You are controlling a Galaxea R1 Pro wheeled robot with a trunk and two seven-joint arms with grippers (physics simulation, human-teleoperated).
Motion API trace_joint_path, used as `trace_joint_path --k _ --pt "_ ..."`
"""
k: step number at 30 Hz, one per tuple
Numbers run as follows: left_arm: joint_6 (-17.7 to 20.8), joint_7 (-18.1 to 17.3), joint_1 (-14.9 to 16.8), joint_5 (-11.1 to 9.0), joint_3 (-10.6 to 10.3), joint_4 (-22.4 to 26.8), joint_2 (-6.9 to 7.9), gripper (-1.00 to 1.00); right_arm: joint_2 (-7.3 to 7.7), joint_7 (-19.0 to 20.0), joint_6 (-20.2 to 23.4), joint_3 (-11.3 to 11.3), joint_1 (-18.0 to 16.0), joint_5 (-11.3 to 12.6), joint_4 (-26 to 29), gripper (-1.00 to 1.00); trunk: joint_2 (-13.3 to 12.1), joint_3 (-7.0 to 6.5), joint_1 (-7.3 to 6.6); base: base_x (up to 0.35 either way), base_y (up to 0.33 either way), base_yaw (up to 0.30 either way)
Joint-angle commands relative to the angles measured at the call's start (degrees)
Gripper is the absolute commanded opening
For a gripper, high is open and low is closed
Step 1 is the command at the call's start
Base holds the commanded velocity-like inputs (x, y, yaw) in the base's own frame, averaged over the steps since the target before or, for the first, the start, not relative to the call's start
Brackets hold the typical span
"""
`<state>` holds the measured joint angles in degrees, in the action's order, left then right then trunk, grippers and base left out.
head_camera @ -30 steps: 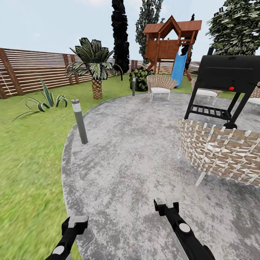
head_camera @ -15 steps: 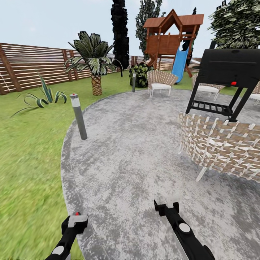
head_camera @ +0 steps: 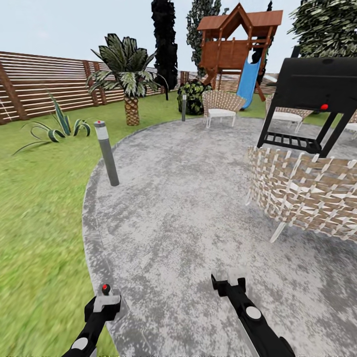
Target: In the garden, pick up the pesticide atomizer on the floor and spray pesticide onto both trees until each tree trunk is fully covered.
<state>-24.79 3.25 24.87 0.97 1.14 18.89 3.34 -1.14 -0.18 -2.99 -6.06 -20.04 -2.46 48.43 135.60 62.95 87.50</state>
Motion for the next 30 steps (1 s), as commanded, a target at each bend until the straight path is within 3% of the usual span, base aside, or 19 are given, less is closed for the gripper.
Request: trace_joint_path --k 1,19,30 --pt "0.0 0.0 0.0 0.0 0.0 0.0 0.0 1.0 0.0 0.0 0.0 0.0 0.0 0.0 0.0 1.0 0.42 0.28 0.22 0.0 0.0 0.0" --pt "0.0 0.0 0.01 -0.01 0.0 0.0 0.0 1.0 0.0 0.06 -0.05 -0.12 0.0 -0.13 -1.33 1.0 7.64 4.47 4.18 0.0 0.0 0.0" --pt "0.0 0.0 0.01 0.0 0.0 0.0 0.0 1.0 0.0 0.07 -0.09 -0.09 0.0 -0.11 -1.58 1.0 7.79 6.91 4.46 0.0 0.0 0.0"
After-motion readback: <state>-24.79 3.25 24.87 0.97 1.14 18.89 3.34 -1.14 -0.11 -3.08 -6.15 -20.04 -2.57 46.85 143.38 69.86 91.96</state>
